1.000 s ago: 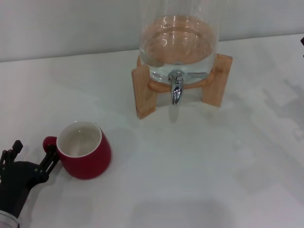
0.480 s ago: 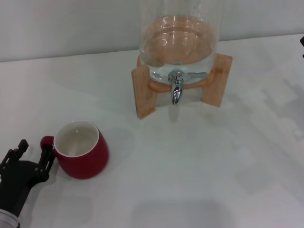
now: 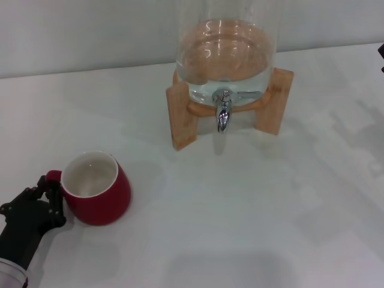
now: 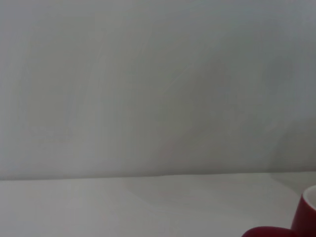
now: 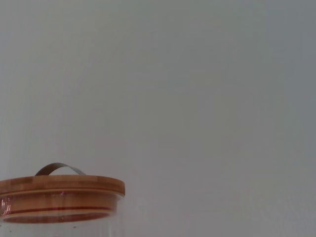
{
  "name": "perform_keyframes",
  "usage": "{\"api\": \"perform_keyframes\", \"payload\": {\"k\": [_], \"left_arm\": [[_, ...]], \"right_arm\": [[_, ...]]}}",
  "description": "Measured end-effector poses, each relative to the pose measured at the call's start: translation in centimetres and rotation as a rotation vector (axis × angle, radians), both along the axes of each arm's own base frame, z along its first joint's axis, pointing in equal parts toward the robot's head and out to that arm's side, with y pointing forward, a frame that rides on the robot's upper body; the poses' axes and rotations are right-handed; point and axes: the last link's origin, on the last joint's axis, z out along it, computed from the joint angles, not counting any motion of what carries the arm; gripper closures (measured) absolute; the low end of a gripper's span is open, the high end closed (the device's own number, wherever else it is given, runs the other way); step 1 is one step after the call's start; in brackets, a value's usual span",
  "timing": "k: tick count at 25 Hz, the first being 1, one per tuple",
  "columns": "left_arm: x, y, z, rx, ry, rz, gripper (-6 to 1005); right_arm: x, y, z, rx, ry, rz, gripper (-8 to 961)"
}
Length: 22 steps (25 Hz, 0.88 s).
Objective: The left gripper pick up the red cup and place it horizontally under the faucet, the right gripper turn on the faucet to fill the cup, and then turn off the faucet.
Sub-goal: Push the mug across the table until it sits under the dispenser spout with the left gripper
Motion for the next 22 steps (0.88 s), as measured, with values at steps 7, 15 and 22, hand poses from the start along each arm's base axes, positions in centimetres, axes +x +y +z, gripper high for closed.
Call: {"api": "perform_keyframes", "payload": {"k": [7, 15, 22], "left_arm": [[0.5, 0.4, -0.2, -0.014, 0.005, -0.020, 889], [1.5, 1.0, -0.7, -0.033, 0.003, -0.055, 886], [2.5, 1.9, -0.9, -0.053, -0.012, -0.088, 883]], "right_arm": [[0.0, 0.1, 0.0, 0.002, 0.000, -0.003, 185], [0.1, 0.2, 0.0, 0.003, -0.001, -0.007, 185], [0.0, 0.2, -0.1, -0.001, -0.001, -0.005, 185]]}}
